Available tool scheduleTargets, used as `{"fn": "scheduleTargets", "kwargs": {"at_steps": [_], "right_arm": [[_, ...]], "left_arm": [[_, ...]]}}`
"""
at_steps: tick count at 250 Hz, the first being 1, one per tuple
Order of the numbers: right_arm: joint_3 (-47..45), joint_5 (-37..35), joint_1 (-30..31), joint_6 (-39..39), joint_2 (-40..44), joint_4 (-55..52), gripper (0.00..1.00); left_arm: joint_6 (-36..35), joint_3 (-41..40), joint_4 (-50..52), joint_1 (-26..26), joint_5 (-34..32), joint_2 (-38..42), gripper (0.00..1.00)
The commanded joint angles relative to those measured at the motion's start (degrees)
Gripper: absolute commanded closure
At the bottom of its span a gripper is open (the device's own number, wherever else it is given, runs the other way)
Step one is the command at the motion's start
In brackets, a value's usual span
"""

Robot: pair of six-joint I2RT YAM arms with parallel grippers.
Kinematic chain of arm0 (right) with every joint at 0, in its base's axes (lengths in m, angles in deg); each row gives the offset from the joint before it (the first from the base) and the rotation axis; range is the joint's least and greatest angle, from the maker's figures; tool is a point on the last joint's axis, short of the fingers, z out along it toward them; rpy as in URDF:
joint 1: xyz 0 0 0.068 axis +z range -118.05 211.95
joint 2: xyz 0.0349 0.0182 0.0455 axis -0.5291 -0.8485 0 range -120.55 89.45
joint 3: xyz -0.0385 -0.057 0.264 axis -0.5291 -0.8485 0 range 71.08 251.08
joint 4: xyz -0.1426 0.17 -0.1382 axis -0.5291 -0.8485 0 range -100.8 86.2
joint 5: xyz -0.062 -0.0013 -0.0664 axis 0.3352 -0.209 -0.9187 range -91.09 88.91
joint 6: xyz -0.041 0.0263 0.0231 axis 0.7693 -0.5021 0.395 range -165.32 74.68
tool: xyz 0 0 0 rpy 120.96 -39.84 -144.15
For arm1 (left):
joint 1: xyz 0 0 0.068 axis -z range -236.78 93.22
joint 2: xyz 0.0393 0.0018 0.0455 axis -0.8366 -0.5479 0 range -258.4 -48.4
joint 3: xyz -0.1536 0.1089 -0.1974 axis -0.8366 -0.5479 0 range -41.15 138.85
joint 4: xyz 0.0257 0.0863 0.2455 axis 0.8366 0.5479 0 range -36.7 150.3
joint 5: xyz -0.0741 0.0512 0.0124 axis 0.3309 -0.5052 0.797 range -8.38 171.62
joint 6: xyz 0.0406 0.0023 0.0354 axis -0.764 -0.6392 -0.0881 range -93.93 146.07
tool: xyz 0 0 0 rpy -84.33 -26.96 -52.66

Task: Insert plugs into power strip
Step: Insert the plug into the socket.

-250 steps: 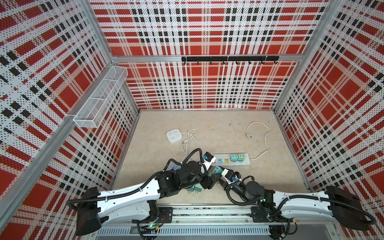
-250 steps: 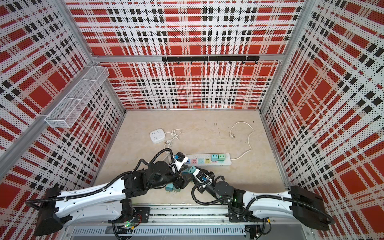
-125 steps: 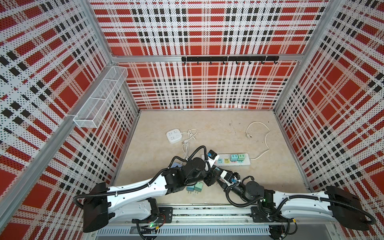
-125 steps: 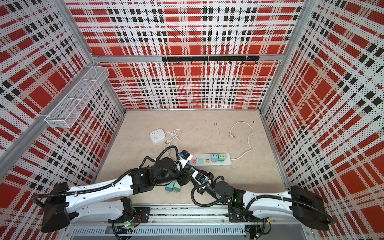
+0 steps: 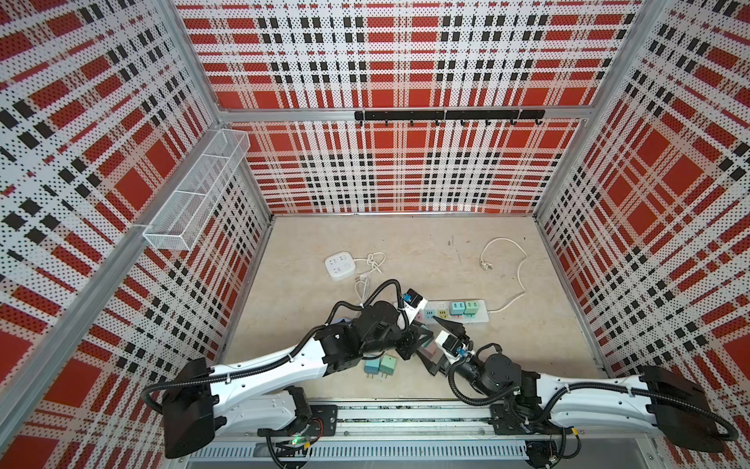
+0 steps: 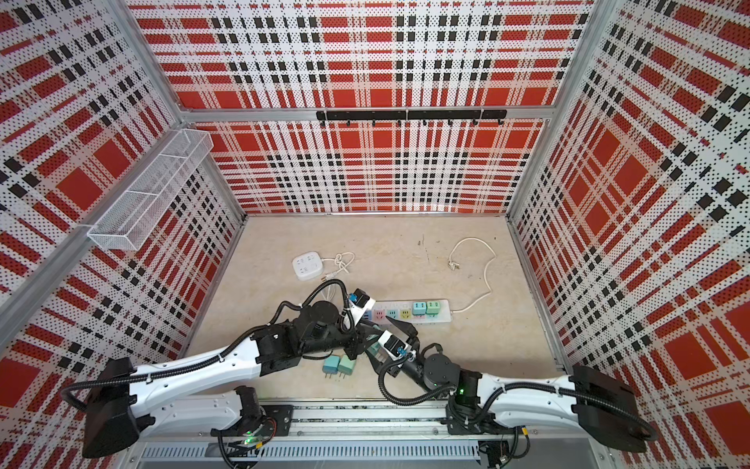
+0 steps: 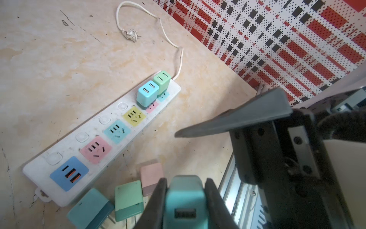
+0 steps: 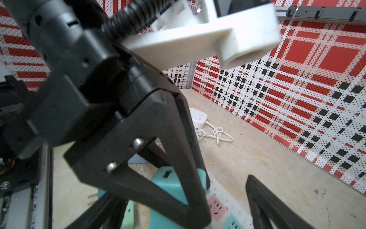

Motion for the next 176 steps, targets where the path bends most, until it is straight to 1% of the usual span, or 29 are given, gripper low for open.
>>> {"fn": "scheduleTargets", "kwargs": {"at_steps": [1, 52, 59, 67, 90, 103, 114, 129, 142, 167, 176], "right_arm": [[1.28, -2.38, 0.29, -2.27, 1.93, -1.58, 0.03], [0.20, -6.38, 0.27, -6.59, 6.67, -8.22, 0.02], [-0.04, -7.64, 0.29, -7.26, 7.47, -9.10, 0.02], [0.00, -9.45, 0.29, -8.27, 8.43, -10.55, 0.02], [1.36, -16.32, 0.01, -11.60, 10.92, -16.61, 0.02], [2.95, -19.75, -1.12, -14.59, 12.03, -21.67, 0.05], [4.77, -21.16, -2.89, -17.90, 12.73, -27.30, 0.12], [7.34, -20.28, -7.22, -23.35, 13.50, -35.47, 0.19], [9.07, -17.40, -11.90, -27.68, 14.03, -41.05, 0.23], [10.09, -9.44, -21.46, -32.24, 14.36, -45.18, 0.29], [9.98, -6.83, -24.60, -33.09, 14.18, -45.35, 0.32]], "left_arm": [[-0.99, -1.09, -0.11, -3.07, 1.47, 3.18, 1.00], [-3.84, -4.62, 0.07, -9.21, 1.71, 9.37, 1.00], [-3.87, -5.07, 0.11, -9.80, 1.57, 10.12, 1.00], [-5.56, -5.56, 0.11, -10.35, 1.12, 10.94, 1.00], [-7.67, -6.42, 0.26, -11.01, -1.20, 12.58, 1.00], [-9.14, -6.68, 0.27, -11.01, -2.36, 13.16, 1.00], [-10.61, -6.87, 0.28, -10.99, -3.09, 13.19, 1.00], [-12.92, -7.10, -0.21, -10.92, -3.69, 12.93, 1.00], [-16.08, -7.30, -0.83, -10.71, -3.25, 12.20, 1.00], [-20.84, -6.86, -1.21, -9.97, -3.86, 10.05, 1.00], [-22.48, -6.40, -1.14, -9.72, -2.48, 8.87, 1.00]]}}
